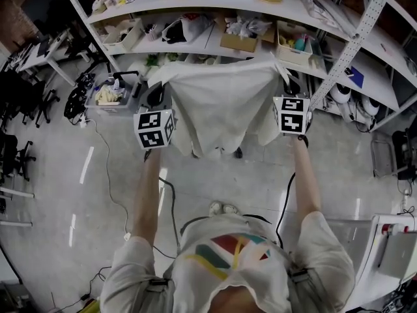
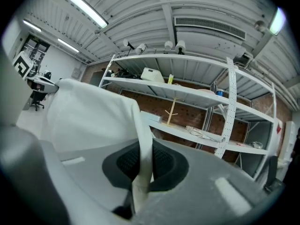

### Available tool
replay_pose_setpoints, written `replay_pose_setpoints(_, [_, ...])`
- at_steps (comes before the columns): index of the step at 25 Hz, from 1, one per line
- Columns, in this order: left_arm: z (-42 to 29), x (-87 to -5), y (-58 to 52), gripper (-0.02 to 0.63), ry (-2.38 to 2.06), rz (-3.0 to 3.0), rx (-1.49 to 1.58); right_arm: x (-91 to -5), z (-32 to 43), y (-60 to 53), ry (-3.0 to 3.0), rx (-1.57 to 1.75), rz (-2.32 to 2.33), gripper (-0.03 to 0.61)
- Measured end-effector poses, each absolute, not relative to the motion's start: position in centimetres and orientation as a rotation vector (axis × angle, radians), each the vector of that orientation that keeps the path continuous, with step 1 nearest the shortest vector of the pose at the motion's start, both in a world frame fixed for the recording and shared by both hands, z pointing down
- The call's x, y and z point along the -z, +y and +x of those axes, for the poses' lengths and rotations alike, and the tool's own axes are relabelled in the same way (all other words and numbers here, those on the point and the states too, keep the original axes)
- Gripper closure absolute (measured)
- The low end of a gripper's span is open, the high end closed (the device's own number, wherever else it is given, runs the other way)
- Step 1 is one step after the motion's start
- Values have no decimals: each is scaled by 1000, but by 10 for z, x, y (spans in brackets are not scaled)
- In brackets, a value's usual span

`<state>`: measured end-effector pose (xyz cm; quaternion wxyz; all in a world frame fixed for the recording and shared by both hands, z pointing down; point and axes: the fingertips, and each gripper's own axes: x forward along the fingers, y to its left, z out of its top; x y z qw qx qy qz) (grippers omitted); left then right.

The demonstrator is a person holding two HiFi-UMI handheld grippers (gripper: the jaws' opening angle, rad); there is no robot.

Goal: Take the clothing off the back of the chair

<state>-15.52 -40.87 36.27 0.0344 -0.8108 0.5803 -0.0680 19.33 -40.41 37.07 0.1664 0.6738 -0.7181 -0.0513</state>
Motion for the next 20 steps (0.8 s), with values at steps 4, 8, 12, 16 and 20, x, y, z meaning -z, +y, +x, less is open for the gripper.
replay_pose_setpoints(4, [-153,-330,-408,598,1771,-2438,113,-342,202,-405,-2071,165,1997,572])
replay_pose_setpoints(8, [-146,-294,-408,598,1729,-2387,70,-316,198,-402,-2069,232,2016,572])
replay_pose_setpoints(12, [-151,-253,-409,598,1732,-2326,-18,-277,203,-400,-2094,311,2068,572])
replay_pose_setpoints(16, [-157,-213,-408,598,1727,-2259,-55,-235,199,-396,-2102,436,2074,572])
replay_pose_setpoints(20, [-162,-169,-405,598,1727,-2209,-113,-187,192,-390,-2131,543,2096,572])
